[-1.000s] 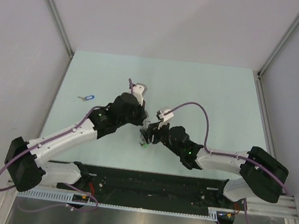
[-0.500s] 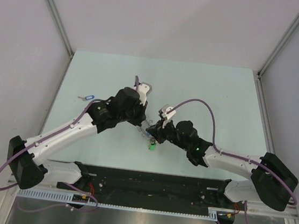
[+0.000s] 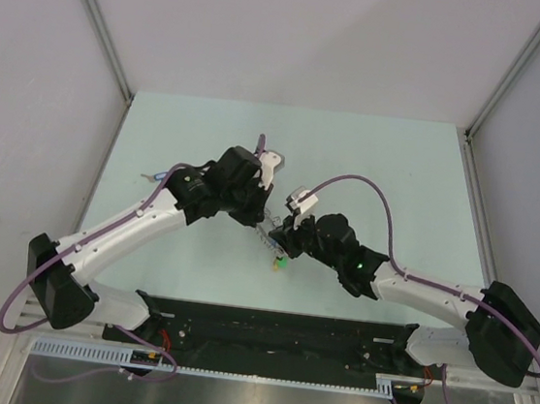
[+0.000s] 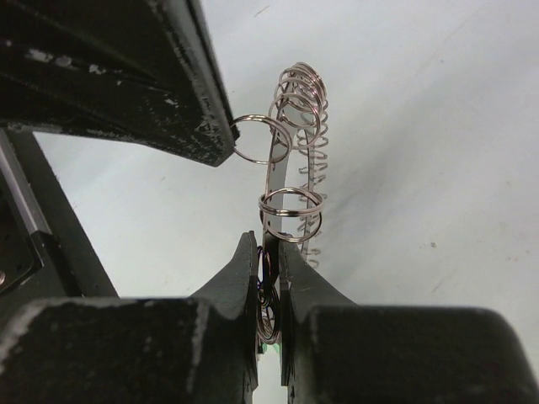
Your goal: Put the keys on the keyring
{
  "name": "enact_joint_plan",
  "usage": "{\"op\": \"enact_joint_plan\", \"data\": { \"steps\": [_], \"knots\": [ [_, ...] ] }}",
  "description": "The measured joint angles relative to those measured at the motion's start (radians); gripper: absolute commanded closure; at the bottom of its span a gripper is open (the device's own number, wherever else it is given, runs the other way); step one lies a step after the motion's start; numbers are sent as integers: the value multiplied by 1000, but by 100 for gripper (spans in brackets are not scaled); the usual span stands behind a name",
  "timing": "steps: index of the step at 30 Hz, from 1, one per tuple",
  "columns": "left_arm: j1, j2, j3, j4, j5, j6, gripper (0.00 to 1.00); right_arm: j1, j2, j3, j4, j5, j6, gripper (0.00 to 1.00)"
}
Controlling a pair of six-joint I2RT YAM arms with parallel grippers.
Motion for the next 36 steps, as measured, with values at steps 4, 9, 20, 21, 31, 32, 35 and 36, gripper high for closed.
{"op": "enact_joint_plan", "data": {
  "steps": [4,9,20,21,31,32,35,36],
  "knots": [
    [1,-33,-44,28,10,-4,100,-4,-30,-1,-53,81,18,100],
    [4,-63,-75,29,29,-8,99,-10,-29,-6,-120,126,10,100],
    [5,-179,-191,245,-5,34,42,-17,-23,-8,-150,37,84,100],
    [5,-227,-254,300,-4,50,42,-25,-24,-8,-150,21,97,100],
    [5,-592,-781,824,66,282,35,-130,-120,-10,-183,-180,192,100],
    [5,-594,-789,858,82,302,35,-139,-135,-10,-185,-202,195,100],
    [5,-586,-793,950,127,358,35,-155,-169,-10,-193,-261,197,100],
    [5,-580,-793,980,143,373,36,-158,-179,-10,-196,-276,198,100]
  ]
}}
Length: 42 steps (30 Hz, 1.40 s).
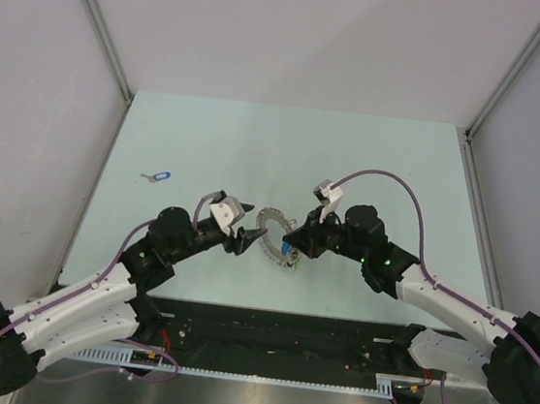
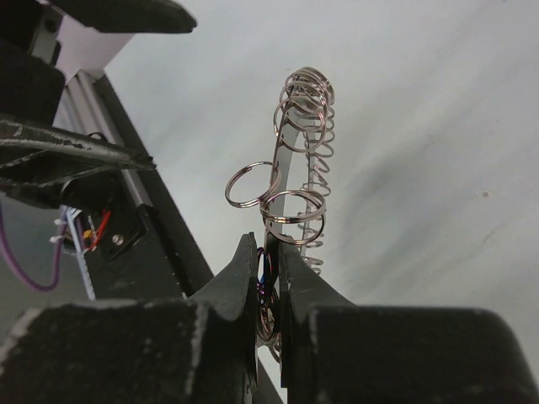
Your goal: Put the keys on the keyring
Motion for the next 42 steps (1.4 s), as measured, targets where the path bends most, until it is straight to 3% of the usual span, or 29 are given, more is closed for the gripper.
{"op": "enact_joint_plan", "data": {
  "steps": [12,17,21,24,36,42],
  "knots": [
    [-18,80,-39,228,180,214,43,-27,-49,0,-7,-144,0,100],
    [-39,80,-43,236,212,293,52,-32,-59,0,-8,-164,0,100],
    [-66,80,-43,236,215,337,65,-32,-60,0,-11,-175,0,100],
    [-87,85,-43,236,215,360,69,-32,-60,0,-11,-179,0,100],
    [-104,120,-43,228,212,410,71,-33,-60,0,-11,-200,5,100],
    [-105,129,-43,225,195,423,78,-33,-59,-1,-11,-205,8,100]
  ]
}}
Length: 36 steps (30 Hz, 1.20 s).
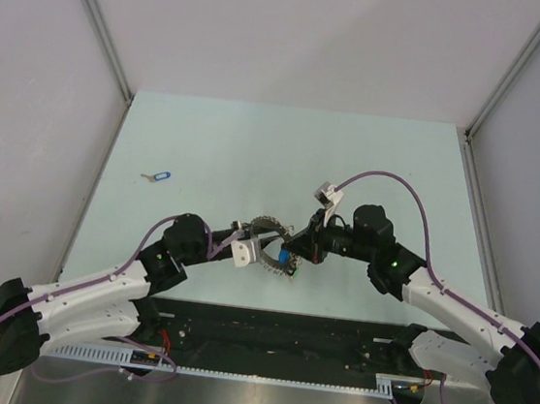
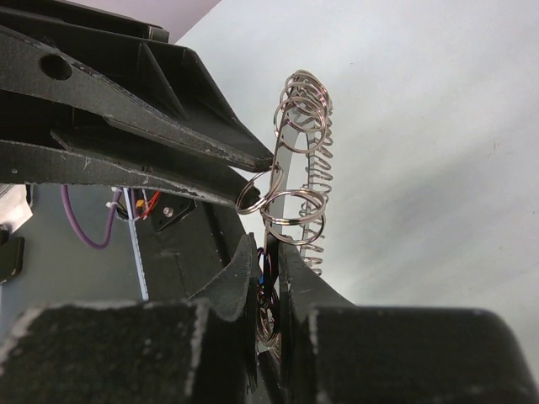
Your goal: Put the keys on the keyring
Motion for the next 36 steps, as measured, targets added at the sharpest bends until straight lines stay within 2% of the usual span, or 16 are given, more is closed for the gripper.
{"op": "enact_joint_plan", "data": {
  "steps": [12,19,26,30,36],
  "knots": [
    [-3,1,0,2,-24,7,79,0,1,0,0,-9,0,100],
    [-6,1,0,28,-35,5,67,0,8,0,0,-12,0,100],
    [-11,7,0,33,-35,5,67,2,16,0,1,-14,0,100],
    [-12,19,0,33,-35,5,72,3,18,-1,0,-14,0,100],
    [-12,21,2,34,-49,5,86,4,21,-2,0,-14,0,100]
  ]
}}
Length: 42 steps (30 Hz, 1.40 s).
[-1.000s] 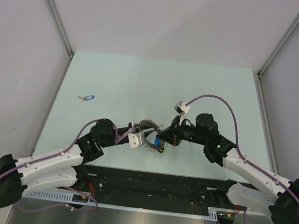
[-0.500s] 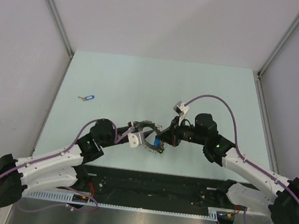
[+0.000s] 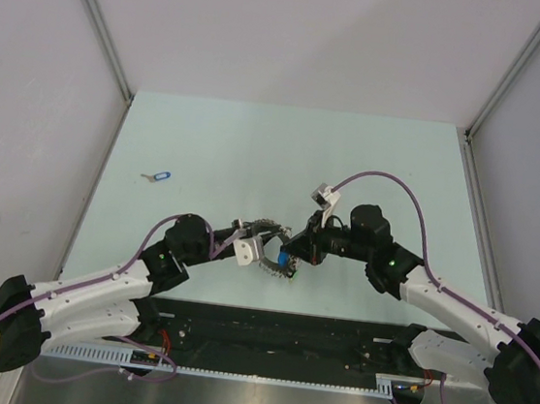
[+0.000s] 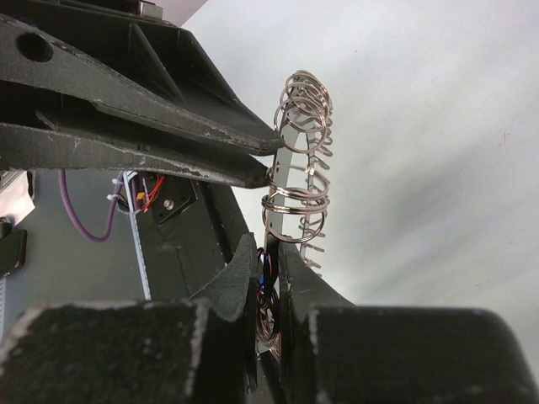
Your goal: Put the keys on the keyring
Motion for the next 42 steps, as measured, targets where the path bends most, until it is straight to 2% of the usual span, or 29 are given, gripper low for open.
{"op": "enact_joint_plan", "data": {
  "steps": [5,18,20,21,24,32,37,42],
  "knots": [
    [-1,-1,4,-2,-1,-3,100,2,2,-2,0,1,0,100],
    [-9,-40,45,-95,-34,-99,99,36,3,-2,-34,99,-46,100],
    [-10,-51,45,-106,-52,-123,86,42,3,-2,-45,115,-55,100],
    [-11,-56,45,-113,-59,-134,76,45,3,-2,-48,123,-58,100],
    [-12,-64,45,-115,-82,-167,63,53,4,-2,-53,142,-68,100],
    [-13,-60,42,-111,-95,-212,58,69,4,-2,-61,178,-85,100],
    [-13,-33,42,-99,-95,-232,50,71,4,-2,-61,188,-87,100],
    [-14,-17,42,-82,-98,-262,47,71,4,-2,-61,196,-87,100]
  ]
}}
